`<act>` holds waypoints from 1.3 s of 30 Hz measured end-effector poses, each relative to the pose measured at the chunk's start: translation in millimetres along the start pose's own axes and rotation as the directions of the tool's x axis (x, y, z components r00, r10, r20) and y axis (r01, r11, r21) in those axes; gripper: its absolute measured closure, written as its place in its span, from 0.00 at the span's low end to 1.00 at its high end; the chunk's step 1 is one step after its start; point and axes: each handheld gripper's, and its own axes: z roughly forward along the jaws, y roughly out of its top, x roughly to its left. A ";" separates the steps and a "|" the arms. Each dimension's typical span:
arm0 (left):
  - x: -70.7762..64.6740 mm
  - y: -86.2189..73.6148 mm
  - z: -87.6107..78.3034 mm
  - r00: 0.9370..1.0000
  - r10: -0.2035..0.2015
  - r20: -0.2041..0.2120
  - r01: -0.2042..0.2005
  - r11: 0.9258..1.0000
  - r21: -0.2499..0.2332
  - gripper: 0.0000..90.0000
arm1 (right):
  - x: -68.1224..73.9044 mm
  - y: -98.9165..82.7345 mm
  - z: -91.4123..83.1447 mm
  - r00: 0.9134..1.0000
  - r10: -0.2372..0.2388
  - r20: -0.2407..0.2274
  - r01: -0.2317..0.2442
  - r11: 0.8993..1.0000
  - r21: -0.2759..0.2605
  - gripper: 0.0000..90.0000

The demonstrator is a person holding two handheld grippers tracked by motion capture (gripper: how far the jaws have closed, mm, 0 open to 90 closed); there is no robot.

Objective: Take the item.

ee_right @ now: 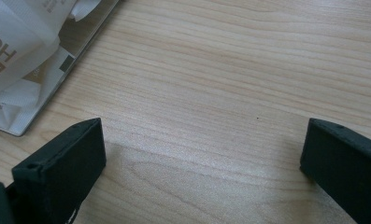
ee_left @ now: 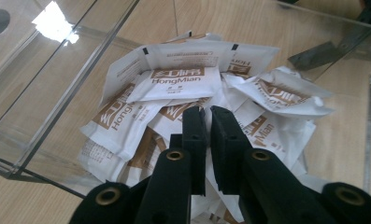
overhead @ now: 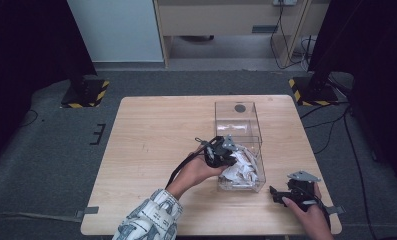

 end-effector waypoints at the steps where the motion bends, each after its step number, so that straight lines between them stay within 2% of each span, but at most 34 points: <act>1: -1.3 0.8 -1.4 1.000 0.005 0.000 -0.005 1.000 -0.003 0.96 | 0.0 0.0 0.0 1.000 0.000 0.000 0.000 1.000 0.000 0.01; 6: -1.5 2.2 -5.3 1.000 0.005 -0.003 -0.005 1.000 -0.016 0.97 | 0.0 0.0 0.0 1.000 0.000 0.000 0.000 1.000 0.000 0.01; 10: 1.3 2.3 -7.5 1.000 -0.014 -0.001 0.014 1.000 -0.027 0.97 | 0.0 0.0 0.1 1.000 0.000 0.000 0.000 1.000 -0.001 0.01; 18: 4.3 3.3 -14.2 1.000 -0.026 -0.005 0.025 0.998 -0.059 0.97 | -0.1 0.0 0.0 1.000 -0.001 0.000 0.001 1.000 0.000 0.01; 34: 6.2 6.5 -23.5 0.999 -0.032 -0.014 0.031 0.995 -0.097 0.98 | -0.1 0.0 0.0 1.000 -0.001 0.000 0.001 1.000 0.000 0.01; 39: 8.1 7.0 -30.5 0.999 -0.038 -0.016 0.036 0.991 -0.125 0.98 | -0.1 0.0 0.0 1.000 -0.001 0.000 0.001 1.000 0.000 0.01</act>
